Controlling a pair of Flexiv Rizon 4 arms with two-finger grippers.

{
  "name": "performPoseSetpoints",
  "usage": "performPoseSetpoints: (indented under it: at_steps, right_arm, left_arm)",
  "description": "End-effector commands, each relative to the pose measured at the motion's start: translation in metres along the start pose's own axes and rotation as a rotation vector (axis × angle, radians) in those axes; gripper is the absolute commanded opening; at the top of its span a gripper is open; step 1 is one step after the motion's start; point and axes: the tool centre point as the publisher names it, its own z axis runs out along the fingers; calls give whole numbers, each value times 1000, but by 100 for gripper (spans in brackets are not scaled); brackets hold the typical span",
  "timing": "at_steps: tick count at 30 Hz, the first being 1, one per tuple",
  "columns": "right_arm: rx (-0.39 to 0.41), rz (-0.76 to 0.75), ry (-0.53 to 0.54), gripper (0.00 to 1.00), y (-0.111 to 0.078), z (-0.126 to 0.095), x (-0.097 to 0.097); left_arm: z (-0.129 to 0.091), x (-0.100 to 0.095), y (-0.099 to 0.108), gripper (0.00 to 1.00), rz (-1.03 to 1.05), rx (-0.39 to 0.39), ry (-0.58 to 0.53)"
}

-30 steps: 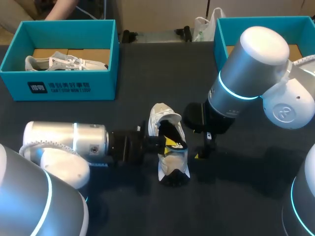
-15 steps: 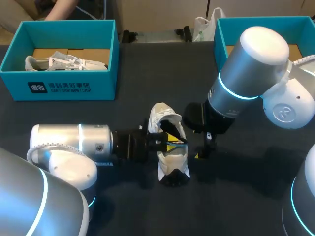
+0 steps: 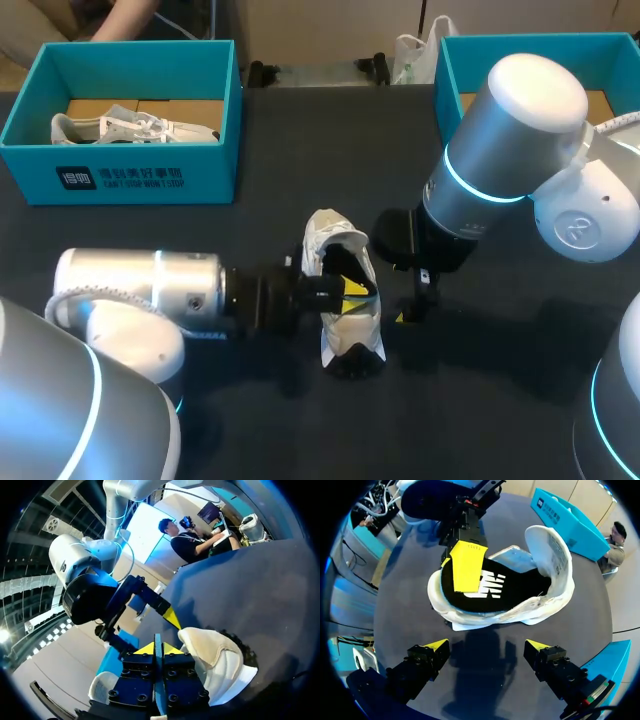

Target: Take the shoe out of the shoebox, open the shoe tongue, remove and reinsert the insole, then place the shoe into the shoebox

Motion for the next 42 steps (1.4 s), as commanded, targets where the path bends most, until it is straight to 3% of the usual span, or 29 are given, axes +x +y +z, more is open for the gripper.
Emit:
performPoseSetpoints:
  at_steps: [1, 9, 12, 15, 17, 25, 32, 35, 37, 39, 42]
  right_arm:
    - [0, 0, -1, 100, 0, 1, 1]
    - [0, 0, -1, 100, 0, 1, 1]
    - [0, 0, -1, 100, 0, 1, 1]
    - [0, 0, -1, 100, 0, 1, 1]
    - [0, 0, -1, 100, 0, 1, 1]
    - [0, 0, -1, 100, 0, 1, 1]
    - [0, 0, -1, 100, 0, 1, 1]
    - [0, 0, -1, 100, 0, 1, 1]
    - [0, 0, -1, 100, 0, 1, 1]
    - [0, 0, -1, 100, 0, 1, 1]
    - [0, 0, -1, 100, 0, 1, 1]
  left_arm:
    - [6, 3, 11, 0, -5, -20, 3]
    - [12, 6, 41, 0, -50, -78, 21]
    - [5, 7, 34, 1, -78, -51, 38]
    - [-2, 6, 23, 23, -76, -33, 53]
    - [-7, 5, 16, 27, -79, -22, 59]
    - [-18, 1, 1, 33, -63, -23, 94]
    - [-19, 1, 0, 35, -74, -37, 152]
    - [-17, 5, 4, 40, -72, -50, 173]
    - [-15, 6, 7, 35, -73, -53, 175]
    - [-11, 8, 11, 0, -70, -60, 182]
    - [-5, 11, 18, 0, -69, -75, 216]
